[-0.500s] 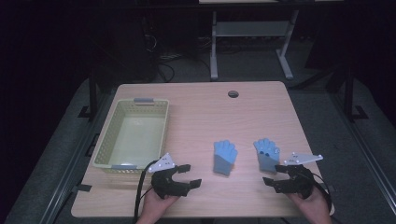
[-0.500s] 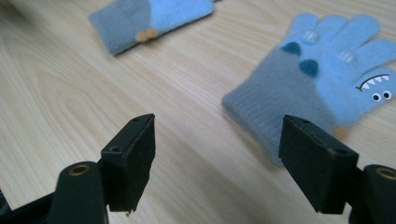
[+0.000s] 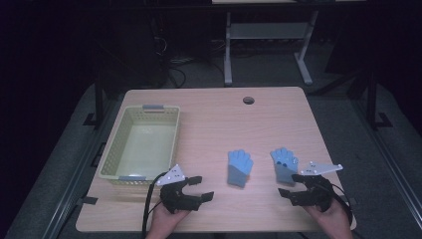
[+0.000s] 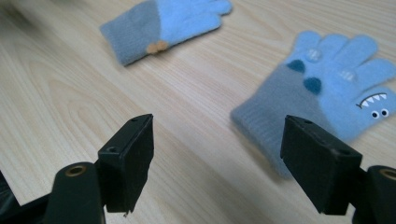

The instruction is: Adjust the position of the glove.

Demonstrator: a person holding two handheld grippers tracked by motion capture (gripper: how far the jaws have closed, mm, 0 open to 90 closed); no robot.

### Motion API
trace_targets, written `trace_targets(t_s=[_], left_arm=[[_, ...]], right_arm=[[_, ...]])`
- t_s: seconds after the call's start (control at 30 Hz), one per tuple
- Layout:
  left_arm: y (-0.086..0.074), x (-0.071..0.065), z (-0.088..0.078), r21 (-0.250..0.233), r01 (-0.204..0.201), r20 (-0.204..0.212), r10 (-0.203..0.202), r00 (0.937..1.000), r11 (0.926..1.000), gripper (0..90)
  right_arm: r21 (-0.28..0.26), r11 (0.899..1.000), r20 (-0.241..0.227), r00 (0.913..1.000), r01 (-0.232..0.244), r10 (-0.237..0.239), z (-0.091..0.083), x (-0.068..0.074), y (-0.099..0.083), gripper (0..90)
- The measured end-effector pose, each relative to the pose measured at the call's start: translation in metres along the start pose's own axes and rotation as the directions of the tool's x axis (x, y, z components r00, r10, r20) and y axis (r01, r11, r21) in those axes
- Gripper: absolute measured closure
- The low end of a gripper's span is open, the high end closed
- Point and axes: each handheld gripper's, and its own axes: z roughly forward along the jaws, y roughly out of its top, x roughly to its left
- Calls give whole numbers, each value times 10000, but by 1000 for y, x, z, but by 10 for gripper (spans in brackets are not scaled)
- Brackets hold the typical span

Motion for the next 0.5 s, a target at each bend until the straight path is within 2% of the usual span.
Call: trace_targets(t_s=[0.17, 0.5], left_arm=[[-1, -2, 4, 52, -37, -13, 37, 10000, 10000, 231], [0, -2, 3, -72, -34, -27, 34, 10000, 10000, 231]], right_arm=[[-76, 9999, -25, 9999, 127, -127, 3, -1, 10, 245], [159, 9990, 385, 9983, 425, -431, 4, -6, 31, 238]])
